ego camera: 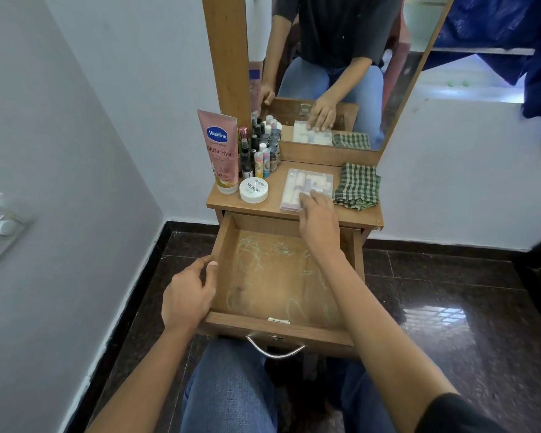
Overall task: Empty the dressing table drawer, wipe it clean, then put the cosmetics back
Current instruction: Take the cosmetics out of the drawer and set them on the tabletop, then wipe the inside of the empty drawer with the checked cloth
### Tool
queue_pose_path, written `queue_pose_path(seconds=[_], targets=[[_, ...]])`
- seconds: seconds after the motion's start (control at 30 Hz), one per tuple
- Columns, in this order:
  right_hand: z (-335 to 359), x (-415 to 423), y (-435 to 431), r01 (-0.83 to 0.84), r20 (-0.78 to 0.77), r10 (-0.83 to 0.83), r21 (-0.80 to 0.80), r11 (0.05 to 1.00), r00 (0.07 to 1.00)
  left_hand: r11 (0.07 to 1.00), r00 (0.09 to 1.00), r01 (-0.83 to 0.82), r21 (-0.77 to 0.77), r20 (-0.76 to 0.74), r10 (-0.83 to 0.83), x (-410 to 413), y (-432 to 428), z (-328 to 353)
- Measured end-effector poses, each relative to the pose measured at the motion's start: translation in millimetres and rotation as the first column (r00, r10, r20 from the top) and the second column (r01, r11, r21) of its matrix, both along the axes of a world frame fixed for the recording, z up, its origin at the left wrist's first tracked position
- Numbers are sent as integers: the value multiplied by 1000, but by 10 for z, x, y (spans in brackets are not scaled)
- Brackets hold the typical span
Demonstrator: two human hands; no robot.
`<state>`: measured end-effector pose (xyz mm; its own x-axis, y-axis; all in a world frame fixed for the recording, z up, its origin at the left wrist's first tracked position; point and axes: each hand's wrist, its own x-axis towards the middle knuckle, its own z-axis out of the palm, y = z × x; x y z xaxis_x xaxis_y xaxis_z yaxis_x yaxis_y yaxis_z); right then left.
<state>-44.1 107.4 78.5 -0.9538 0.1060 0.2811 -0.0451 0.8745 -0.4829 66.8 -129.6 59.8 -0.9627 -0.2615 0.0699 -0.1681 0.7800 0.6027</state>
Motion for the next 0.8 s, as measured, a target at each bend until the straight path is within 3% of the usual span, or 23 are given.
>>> queue_pose_path(seconds=[0.6,0.7,0.8], targets=[[160,-321,166,-128,0,128,-20,992,992,1000,1000,-9,-5,13,9,2,2,-20],[197,-176,344,-26,-200,31,28,999,979,1000,1000,-5,-11,11,5,-9,-15,-31],[184,-219,611,145,-158,-149,-38,989,976,1000,1000,-6,-20,16,7,-18,-24,-61]])
